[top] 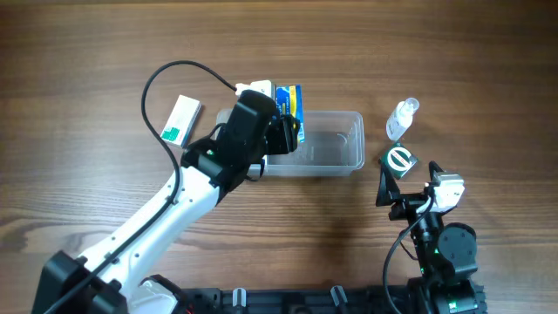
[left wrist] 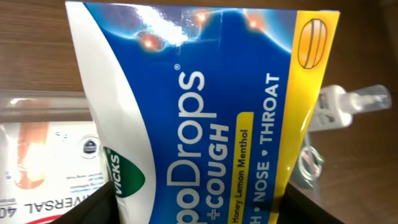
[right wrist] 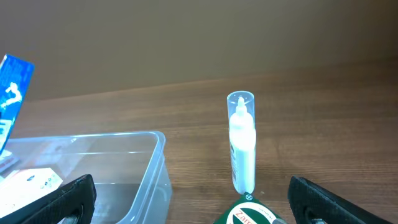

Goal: Pack container
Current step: 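Lower the Vicks pack into the container beside the bandage box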

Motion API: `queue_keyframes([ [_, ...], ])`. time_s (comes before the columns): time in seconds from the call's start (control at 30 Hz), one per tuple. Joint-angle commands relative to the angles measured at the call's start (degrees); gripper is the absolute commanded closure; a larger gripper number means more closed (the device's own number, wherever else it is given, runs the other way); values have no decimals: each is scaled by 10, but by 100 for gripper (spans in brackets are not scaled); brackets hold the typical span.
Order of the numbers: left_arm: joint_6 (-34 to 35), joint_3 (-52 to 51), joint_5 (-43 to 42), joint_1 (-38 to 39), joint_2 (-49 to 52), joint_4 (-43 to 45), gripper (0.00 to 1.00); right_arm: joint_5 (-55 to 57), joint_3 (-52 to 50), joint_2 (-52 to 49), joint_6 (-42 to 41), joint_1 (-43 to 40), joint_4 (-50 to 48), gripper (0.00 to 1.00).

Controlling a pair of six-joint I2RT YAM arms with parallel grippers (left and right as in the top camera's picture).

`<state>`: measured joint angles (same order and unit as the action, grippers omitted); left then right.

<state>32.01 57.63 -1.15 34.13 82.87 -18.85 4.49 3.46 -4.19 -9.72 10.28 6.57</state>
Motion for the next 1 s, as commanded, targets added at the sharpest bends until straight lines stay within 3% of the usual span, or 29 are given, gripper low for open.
queue_keyframes([
  [0.0,-3,14,23,2,19,0,38,-7,-2,2,6,-2,-3,0],
  [0.6,-3,14,21,34,46,-46,30,-7,-2,2,6,-2,-3,0],
  [0.87,-3,14,21,34,46,-62,15,-7,-2,2,6,-2,-3,0],
  [0.93,-3,14,21,34,46,-61,16,-7,-2,2,6,-2,-3,0],
  [0.97,-3,14,21,34,46,-57,23,-7,-2,2,6,-2,-3,0],
])
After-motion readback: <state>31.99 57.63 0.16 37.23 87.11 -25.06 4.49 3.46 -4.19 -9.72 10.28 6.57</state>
